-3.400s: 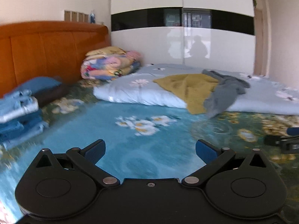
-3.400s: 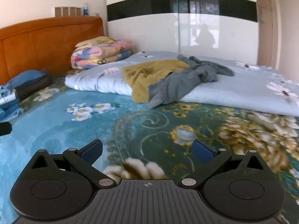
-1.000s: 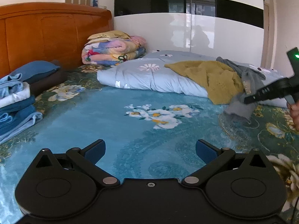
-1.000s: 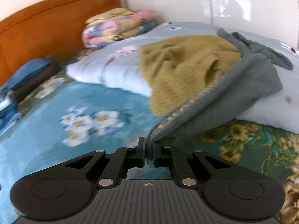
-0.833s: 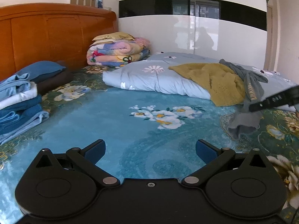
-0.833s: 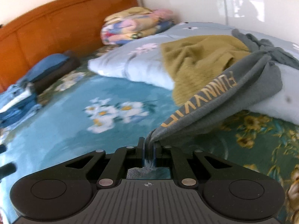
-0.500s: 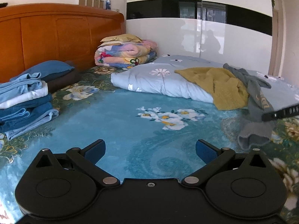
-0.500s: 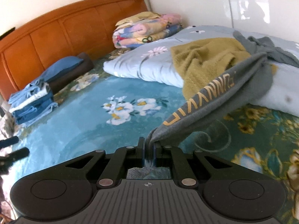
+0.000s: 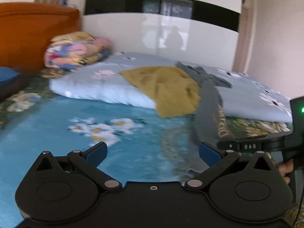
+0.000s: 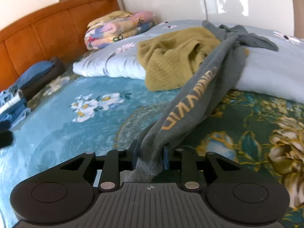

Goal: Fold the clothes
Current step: 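Grasp the grey sweatshirt with the left gripper beside the right gripper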

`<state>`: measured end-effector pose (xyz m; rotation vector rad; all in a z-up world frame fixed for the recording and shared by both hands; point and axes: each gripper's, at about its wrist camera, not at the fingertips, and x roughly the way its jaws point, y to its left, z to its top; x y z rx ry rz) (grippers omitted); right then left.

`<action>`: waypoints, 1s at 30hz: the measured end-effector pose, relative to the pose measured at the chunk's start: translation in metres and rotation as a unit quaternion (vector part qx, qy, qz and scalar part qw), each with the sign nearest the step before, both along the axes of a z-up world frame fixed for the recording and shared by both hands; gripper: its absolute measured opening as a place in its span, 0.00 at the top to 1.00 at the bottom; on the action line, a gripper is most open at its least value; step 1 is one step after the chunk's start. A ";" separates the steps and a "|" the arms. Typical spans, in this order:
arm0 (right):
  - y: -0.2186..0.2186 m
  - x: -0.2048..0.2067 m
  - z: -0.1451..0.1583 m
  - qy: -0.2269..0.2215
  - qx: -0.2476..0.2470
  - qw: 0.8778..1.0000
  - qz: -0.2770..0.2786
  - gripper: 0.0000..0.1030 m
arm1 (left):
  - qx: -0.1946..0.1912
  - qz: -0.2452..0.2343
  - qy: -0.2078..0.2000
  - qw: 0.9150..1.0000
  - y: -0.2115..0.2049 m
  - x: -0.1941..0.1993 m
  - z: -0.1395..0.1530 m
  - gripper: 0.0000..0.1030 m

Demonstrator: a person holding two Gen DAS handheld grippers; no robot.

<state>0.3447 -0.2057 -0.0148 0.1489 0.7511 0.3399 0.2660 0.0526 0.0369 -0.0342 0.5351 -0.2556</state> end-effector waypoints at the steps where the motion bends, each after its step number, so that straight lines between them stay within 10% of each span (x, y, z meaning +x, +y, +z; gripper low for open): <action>1: -0.008 0.000 0.000 -0.001 0.007 1.000 -0.006 0.67 | -0.004 -0.010 0.006 1.000 -0.008 0.004 -0.006 0.01; 15: -0.070 0.119 0.002 -0.006 0.032 0.991 -0.126 0.60 | 0.000 -0.085 0.102 0.991 -0.083 0.076 -0.080 0.08; 27: -0.074 0.194 -0.020 0.029 0.075 0.984 -0.159 0.61 | -0.064 -0.117 0.157 0.979 -0.087 0.096 -0.098 0.59; 30: -0.073 0.201 -0.020 0.040 0.078 0.981 -0.170 0.77 | -0.075 -0.127 0.163 0.976 -0.089 0.097 -0.098 0.79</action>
